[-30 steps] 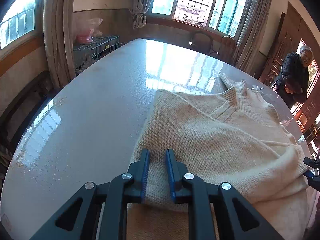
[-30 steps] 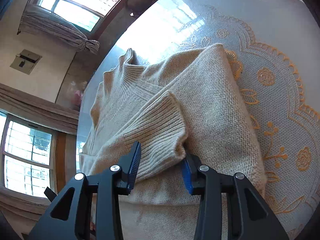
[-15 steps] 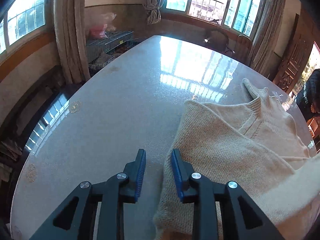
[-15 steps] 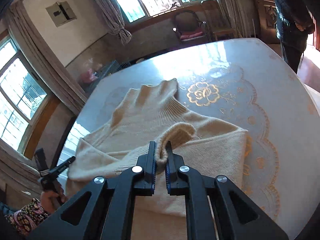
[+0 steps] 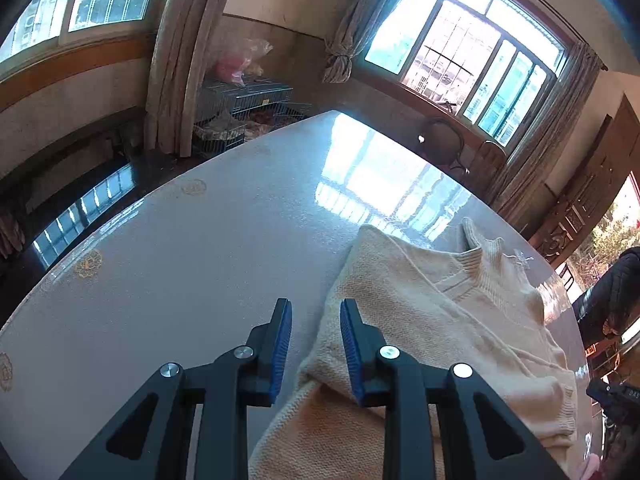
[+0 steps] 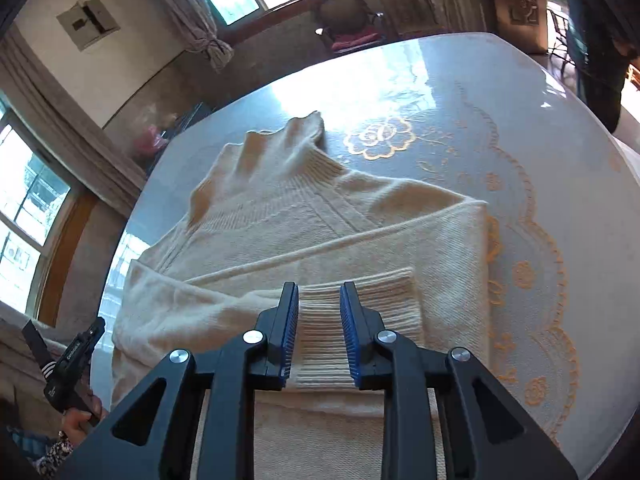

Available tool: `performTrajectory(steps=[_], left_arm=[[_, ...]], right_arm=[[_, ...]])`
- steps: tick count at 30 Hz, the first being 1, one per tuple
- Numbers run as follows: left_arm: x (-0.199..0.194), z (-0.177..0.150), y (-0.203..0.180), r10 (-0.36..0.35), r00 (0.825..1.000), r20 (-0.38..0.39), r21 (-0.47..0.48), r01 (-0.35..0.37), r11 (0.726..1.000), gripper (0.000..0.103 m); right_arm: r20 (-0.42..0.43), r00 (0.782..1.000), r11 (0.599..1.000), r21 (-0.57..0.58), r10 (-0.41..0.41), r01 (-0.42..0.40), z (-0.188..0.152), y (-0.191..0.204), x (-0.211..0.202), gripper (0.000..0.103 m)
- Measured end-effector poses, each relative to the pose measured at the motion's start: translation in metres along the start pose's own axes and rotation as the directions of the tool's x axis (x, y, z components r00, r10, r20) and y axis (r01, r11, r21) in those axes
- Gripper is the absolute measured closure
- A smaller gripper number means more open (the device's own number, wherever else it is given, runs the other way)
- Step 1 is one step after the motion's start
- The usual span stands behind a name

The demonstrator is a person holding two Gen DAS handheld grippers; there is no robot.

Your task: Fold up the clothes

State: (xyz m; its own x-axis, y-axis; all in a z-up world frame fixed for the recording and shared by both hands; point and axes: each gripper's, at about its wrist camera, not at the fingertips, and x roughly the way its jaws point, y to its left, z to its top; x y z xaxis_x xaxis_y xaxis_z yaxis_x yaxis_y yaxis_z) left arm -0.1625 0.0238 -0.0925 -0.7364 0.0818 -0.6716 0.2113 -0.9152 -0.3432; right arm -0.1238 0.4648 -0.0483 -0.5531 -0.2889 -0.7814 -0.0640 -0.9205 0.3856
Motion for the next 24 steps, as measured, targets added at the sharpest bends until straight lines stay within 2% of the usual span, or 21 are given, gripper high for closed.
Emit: performTrajectory(steps=[3,5,8,11,13,14,19,21,24], left_arm=[[0.008,-0.011,-0.022,-0.039,0.999,-0.027,0.097,0.042,0.994,0.077],[0.012,-0.014,-0.026,-0.024,0.999,-0.03,0.142,0.028,0.989,0.077],[0.012,-0.021,-0.017,-0.009,0.999,-0.034,0.129,0.013,0.992,0.077],[0.01,-0.022,-0.001,-0.04,0.998,-0.049,0.061,0.043,0.997,0.077],[0.008,-0.024,0.007,-0.066,0.997,-0.049,0.025,0.067,0.997,0.077],[0.008,-0.024,0.01,-0.074,0.996,-0.048,0.014,0.075,0.997,0.077],[0.008,-0.026,0.005,-0.054,0.997,-0.046,0.031,0.056,0.998,0.077],[0.009,-0.026,0.004,-0.053,0.997,-0.048,0.031,0.055,0.998,0.077],[0.008,-0.026,0.005,-0.051,0.998,-0.042,0.026,0.052,0.998,0.077]], right_arm=[[-0.117,0.993,0.984,-0.178,0.014,-0.034,0.005,0.056,0.04,0.078],[-0.178,0.984,0.962,-0.271,-0.011,-0.039,0.005,0.087,0.069,0.078],[-0.249,0.967,0.923,-0.382,-0.056,-0.045,0.001,0.118,0.106,0.078],[-0.275,0.951,0.872,-0.489,-0.144,-0.01,-0.008,0.136,0.128,0.079],[-0.278,0.949,0.866,-0.5,-0.147,-0.012,-0.007,0.14,0.129,0.087],[-0.279,0.951,0.87,-0.492,-0.135,-0.021,-0.004,0.141,0.127,0.095],[-0.155,0.984,0.893,-0.449,-0.088,0.009,0.015,0.146,0.112,0.098],[-0.148,0.987,0.894,-0.447,-0.063,-0.01,0.015,0.147,0.116,0.099],[-0.19,0.982,0.918,-0.392,-0.022,-0.055,0.007,0.139,0.123,0.097]])
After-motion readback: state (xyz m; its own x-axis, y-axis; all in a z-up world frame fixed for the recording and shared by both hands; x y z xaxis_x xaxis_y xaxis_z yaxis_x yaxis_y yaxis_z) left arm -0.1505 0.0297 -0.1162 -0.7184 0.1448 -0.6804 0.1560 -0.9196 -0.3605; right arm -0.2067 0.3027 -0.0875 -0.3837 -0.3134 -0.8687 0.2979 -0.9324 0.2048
